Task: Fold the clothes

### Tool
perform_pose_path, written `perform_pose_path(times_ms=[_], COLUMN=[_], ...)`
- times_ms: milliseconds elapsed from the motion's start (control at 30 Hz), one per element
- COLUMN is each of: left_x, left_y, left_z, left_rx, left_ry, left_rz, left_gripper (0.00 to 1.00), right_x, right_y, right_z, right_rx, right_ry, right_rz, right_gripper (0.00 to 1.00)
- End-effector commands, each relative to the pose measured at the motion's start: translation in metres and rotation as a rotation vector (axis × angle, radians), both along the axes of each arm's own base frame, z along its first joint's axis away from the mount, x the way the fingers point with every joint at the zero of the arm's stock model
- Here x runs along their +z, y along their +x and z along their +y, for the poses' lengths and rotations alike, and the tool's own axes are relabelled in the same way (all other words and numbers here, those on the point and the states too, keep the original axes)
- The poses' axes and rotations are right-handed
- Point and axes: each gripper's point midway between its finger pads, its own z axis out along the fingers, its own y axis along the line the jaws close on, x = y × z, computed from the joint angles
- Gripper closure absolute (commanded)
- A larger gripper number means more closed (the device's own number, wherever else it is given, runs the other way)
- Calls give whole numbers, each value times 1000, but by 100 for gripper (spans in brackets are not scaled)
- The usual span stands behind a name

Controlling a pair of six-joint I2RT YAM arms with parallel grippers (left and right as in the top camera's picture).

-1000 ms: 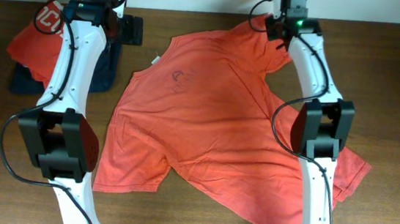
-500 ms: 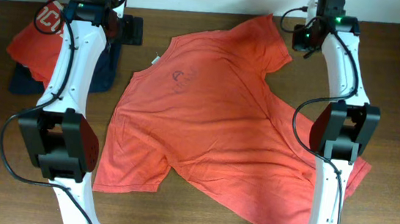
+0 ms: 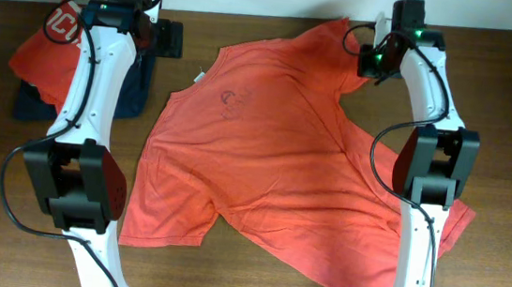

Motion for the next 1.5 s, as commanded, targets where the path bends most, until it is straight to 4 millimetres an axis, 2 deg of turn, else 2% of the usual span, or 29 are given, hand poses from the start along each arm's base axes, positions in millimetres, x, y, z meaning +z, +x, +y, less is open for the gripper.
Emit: perform_pose_path(times_ms=[0,100,200,300,500,567,633,800,833,867,933,967,1033,1067,1100,1133,1300,1367,1467], left_x=[15,15,15,15,15,15,15,15,15,15,15,15,15,15,15,15,15,15,15], left_y=[0,0,0,0,0,0,0,0,0,0,0,0,0,0,0,0,0,0,0], left_z=[-1,-1,-1,-1,-1,-1,-1,-1,-1,-1,-1,-1,-1,-1,-1,-1,-1,-1,-1], left_rx=[-1,-1,-1,-1,-1,-1,-1,-1,-1,-1,-1,-1,-1,-1,-1,-1,-1,-1,-1], left_ry=[-10,-10,-10,-10,-10,-10,-10,-10,-10,-10,-10,-10,-10,-10,-10,-10,-10,-10,-10], left_rz=[-31,-31,-31,-31,-31,-31,-31,-31,-31,-31,-31,-31,-31,-31,-31,-31,-31,-31,-31], left_gripper=[1,1,1,1,1,1,1,1,1,1,1,1,1,1,1,1,1,1,1], right_x=[-23,-37,-46,-42,-26,-17,2,63,76,93,116,136,158,167,179,188,220,235,263], right_y=[-7,-7,-5,4,27,36,47,65,65,62,52,38,12,0,-21,-35,-91,-100,-109], right_z=[3,-6,-24,-41,-43,-43,-44,-44,-44,-44,-44,-45,-47,-49,-52,-56,-81,-90,-83], right_rx=[-1,-22,-63,-85,-35,-40,-47,-59,-59,-60,-59,-57,-57,-60,-62,-67,-176,-224,-215], right_ry=[4,-38,-126,-218,-264,-264,-265,-262,-262,-263,-263,-263,-262,-260,-260,-260,-224,-193,-95], right_rz=[26,23,11,-28,-144,-181,-232,-338,-345,-344,-330,-301,-246,-221,-185,-164,-78,-93,-153], right_gripper=[96,96,96,96,95,96,96,95,92,87,85,85,84,80,69,67,66,67,67])
